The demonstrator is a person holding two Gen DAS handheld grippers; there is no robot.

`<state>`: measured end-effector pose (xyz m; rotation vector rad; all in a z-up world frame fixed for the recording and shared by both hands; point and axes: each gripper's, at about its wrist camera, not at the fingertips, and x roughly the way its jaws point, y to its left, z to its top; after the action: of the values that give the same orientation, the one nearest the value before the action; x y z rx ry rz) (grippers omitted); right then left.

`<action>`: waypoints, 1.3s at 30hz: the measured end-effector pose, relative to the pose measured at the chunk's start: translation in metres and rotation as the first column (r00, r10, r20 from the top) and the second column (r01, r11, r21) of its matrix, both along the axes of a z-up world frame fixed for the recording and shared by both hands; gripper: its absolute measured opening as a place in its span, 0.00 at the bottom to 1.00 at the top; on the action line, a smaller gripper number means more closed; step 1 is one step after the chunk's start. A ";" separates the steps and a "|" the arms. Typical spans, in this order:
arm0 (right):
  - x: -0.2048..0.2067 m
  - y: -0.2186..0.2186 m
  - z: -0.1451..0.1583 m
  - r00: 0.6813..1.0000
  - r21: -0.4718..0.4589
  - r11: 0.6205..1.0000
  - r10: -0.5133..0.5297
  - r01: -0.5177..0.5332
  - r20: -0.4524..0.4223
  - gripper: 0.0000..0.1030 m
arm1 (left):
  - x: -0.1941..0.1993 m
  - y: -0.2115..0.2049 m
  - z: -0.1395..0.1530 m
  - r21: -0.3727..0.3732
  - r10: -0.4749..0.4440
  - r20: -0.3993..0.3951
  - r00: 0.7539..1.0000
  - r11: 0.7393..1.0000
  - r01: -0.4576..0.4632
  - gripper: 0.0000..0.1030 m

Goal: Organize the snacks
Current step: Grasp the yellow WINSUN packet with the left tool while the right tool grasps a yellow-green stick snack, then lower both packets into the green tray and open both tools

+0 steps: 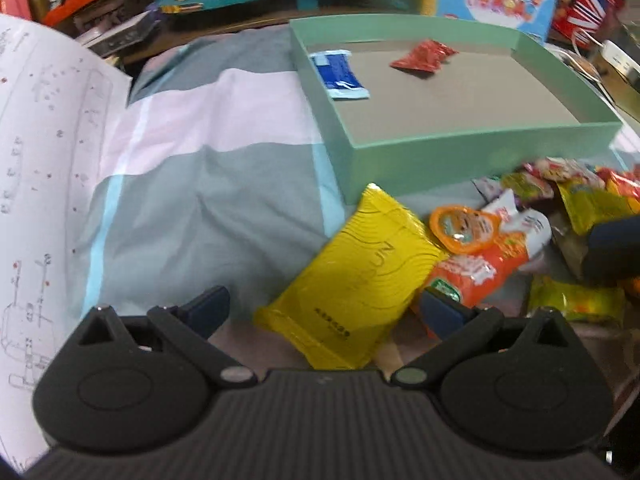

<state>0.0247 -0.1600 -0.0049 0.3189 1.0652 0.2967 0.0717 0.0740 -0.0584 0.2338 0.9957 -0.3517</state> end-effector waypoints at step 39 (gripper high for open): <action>-0.007 0.024 -0.022 0.991 -0.130 0.982 0.137 -0.137 -0.013 0.16 | -0.024 -0.005 0.016 -0.076 0.064 -0.023 0.998 0.995 -0.066 0.49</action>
<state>0.0179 -0.1360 -0.0266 0.1288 1.1074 0.3475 0.0473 0.0693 -0.0423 0.1282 1.0060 -0.3325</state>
